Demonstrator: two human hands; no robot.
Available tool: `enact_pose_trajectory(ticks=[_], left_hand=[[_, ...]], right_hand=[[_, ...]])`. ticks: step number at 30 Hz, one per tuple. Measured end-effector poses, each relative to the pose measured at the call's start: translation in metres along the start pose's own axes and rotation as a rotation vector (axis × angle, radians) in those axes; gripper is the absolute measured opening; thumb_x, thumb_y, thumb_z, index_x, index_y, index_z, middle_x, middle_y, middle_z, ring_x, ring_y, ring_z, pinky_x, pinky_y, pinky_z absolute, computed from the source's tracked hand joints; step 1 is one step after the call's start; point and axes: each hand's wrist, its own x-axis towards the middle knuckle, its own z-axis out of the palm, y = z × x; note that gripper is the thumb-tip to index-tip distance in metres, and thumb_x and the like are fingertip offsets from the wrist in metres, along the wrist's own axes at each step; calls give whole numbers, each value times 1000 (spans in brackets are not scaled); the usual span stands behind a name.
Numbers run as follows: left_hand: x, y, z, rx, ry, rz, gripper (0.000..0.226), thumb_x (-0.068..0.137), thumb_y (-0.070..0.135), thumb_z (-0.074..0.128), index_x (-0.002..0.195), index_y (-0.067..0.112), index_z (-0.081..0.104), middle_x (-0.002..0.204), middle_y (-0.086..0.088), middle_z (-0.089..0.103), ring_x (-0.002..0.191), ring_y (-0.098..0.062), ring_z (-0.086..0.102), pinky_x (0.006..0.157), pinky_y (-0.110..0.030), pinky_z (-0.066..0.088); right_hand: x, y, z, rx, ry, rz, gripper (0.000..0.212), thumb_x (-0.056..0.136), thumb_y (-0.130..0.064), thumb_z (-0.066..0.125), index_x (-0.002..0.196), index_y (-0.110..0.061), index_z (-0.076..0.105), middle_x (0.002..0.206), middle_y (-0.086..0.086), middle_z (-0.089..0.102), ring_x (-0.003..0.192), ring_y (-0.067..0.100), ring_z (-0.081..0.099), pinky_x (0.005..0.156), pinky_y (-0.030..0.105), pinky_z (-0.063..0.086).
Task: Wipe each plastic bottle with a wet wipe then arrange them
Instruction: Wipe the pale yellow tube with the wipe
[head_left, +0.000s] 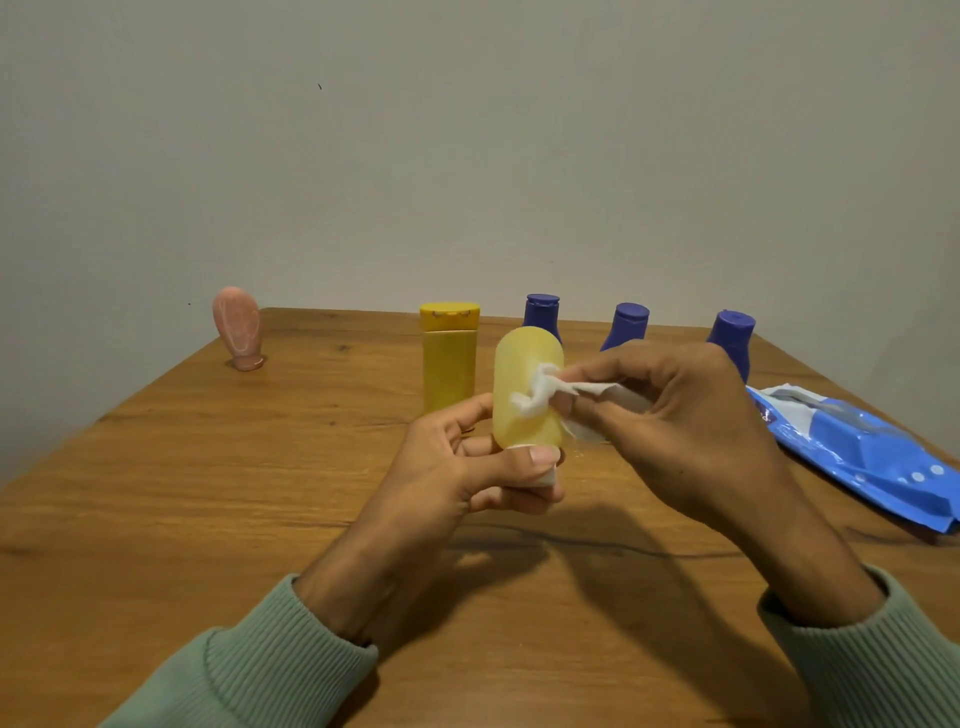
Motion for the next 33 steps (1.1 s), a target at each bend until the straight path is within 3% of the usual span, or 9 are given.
enact_pose_trajectory(ticks=[4,9,13,16,19,26,33], left_hand=[[2,-2,-3,-2,41,5,56,63,13,76,117,14,61,99,-15,75,83,-31,72,76,-36,60],[1,-2,-2,84,-29,-5,56,64,12,76,118,16,62,99,-21,73,83,-33,70,72,-34,59],[-1,-3,2,102,-10,29,49,62,12,75,109,19,64,99,-22,73,81,-33,69,69,-33,59],[1,-5,2,67,40,64,52,65,10,75,115,13,62,99,-24,72,82,-35,70,72,-34,59],[2,-7,1,62,60,78,57,66,13,75,120,17,59,99,-14,75,87,-34,72,77,-36,61],[0,-11,3,150,-12,73,59,71,17,80,125,16,55,104,-10,74,95,-29,72,86,-39,59],[2,-14,2,153,-5,127,53,73,2,74,120,19,58,103,-12,74,94,-34,71,78,-37,61]], right_hand=[[0,-2,-1,51,-175,3,19,75,-23,73,92,-30,70,83,-21,65,82,-6,62,66,9,50],[0,4,6,30,26,21,20,75,-21,74,93,-27,71,82,-25,61,84,-8,59,66,4,46],[0,6,11,12,167,12,22,77,-22,73,96,-32,66,85,-27,58,89,-10,57,67,3,45],[0,3,9,59,97,14,21,78,-21,73,97,-28,69,88,-21,64,86,-7,60,67,6,48],[0,2,4,86,-49,56,21,76,-21,74,95,-27,71,88,-18,67,83,-4,62,69,12,52],[1,6,4,79,152,56,20,77,-23,74,93,-33,67,83,-22,63,83,-10,60,62,4,47],[2,0,-7,55,-76,38,15,75,-22,75,89,-26,72,80,-21,64,80,-5,60,62,8,49]])
